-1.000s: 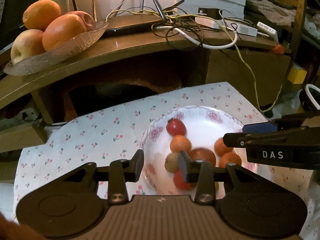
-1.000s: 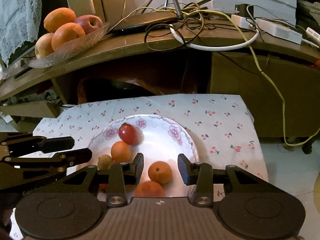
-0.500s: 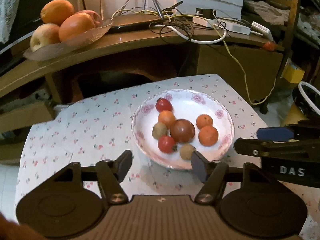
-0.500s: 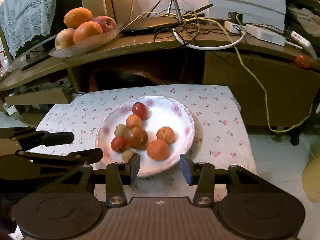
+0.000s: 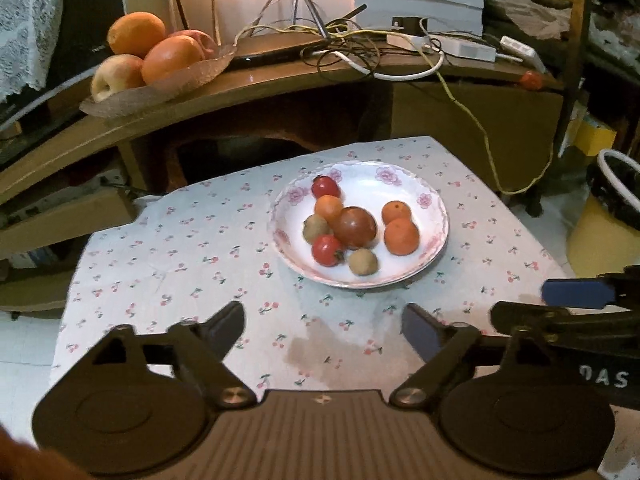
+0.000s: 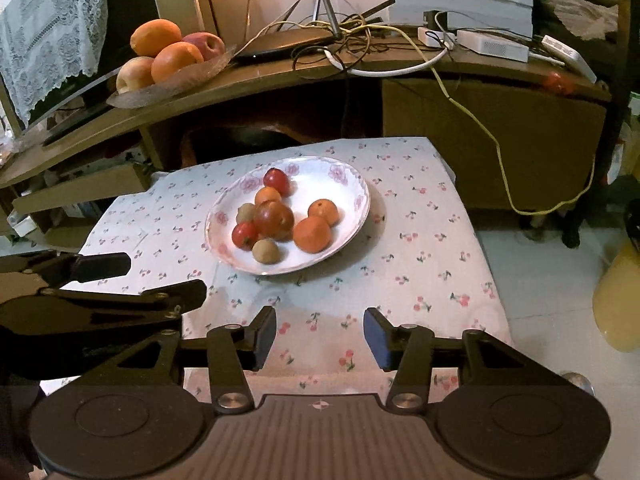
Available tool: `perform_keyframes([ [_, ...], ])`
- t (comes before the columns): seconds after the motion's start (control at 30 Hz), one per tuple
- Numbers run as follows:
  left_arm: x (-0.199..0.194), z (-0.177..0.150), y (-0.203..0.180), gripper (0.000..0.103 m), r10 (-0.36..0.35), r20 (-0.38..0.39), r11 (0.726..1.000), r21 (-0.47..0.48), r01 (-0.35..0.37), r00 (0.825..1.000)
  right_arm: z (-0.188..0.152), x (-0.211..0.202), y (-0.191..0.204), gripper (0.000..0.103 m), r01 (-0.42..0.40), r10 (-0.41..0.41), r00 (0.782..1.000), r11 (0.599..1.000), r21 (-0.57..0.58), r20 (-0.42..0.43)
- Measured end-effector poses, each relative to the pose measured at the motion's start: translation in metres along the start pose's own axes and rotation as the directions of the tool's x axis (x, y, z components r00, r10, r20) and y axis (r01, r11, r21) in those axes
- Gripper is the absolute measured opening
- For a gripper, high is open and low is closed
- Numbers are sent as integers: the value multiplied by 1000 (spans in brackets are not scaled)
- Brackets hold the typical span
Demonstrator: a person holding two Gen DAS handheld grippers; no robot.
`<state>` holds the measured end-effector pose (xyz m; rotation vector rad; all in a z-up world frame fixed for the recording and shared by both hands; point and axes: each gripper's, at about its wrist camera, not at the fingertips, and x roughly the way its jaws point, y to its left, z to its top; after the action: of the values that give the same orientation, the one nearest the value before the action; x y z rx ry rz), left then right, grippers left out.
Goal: Organize fruits
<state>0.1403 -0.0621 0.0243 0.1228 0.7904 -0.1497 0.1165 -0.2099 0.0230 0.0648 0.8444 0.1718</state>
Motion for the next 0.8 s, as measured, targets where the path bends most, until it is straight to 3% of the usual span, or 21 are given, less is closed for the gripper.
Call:
perform_keyframes([
  [0.8,-42,-29,-3,100,54,14,998,12,-55,998,-31,-37,12,52,14,-14,1000,1000,20,28],
])
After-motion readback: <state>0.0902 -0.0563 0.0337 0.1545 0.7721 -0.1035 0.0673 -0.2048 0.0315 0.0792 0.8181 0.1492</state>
